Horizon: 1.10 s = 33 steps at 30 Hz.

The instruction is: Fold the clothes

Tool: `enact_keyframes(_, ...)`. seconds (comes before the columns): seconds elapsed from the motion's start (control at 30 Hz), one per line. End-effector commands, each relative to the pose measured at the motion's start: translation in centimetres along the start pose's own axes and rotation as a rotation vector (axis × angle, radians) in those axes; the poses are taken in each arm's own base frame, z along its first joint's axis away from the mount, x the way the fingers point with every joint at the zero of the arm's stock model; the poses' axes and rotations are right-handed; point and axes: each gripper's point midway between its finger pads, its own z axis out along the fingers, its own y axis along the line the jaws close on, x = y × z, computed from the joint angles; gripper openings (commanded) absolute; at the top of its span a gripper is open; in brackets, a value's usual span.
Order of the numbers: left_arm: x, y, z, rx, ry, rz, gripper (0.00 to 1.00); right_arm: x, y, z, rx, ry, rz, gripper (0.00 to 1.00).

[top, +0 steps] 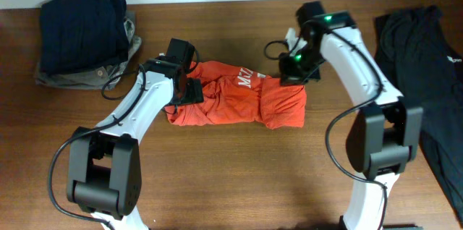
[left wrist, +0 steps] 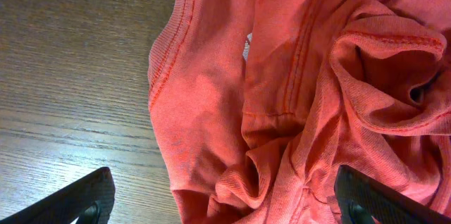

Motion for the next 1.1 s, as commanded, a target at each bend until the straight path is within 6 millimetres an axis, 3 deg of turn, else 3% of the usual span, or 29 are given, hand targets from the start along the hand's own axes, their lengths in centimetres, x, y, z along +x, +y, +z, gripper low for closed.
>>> enact_keyframes(0.0,0.0,0.0,-0.3,0.004,-0.004,0.006,1.00,0.0,0.6,-1.1,-0.112,-0.013,-0.071,0.09)
enact_keyframes(0.17,0.0,0.0,-0.3,0.004,-0.004,0.006,0.99,0.7,1.5,0.2,-0.358,0.013,-0.106,0.10)
enact_keyframes(0.37,0.0,0.1,-0.2,0.004,-0.003,0.006,0.99,0.6,-0.2,3.3,-0.480,-0.040,-0.076,0.13)
enact_keyframes(0.53,0.0,0.0,-0.2,0.004,-0.004,0.006,0.99,-0.8,-1.4,5.2,-0.606,-0.192,-0.117,0.21)
enact_keyframes(0.63,0.0,0.1,-0.2,0.004,-0.003,0.006,0.99,-2.1,-2.9,6.4,-0.615,-0.249,-0.028,0.28)
enact_keyframes(0.83,0.1,0.1,-0.2,0.002,0.000,0.007,0.99,-2.6,-5.9,9.7,-0.500,-0.240,0.070,0.30)
enact_keyframes(0.97,0.1,0.1,-0.2,0.001,0.003,0.007,0.99,-3.0,-5.4,8.6,-0.506,-0.251,0.061,0.29)
enact_keyframes(1.07,0.1,0.1,-0.2,0.001,0.003,0.008,0.99,-3.8,-4.4,6.2,-0.517,-0.275,0.036,0.30)
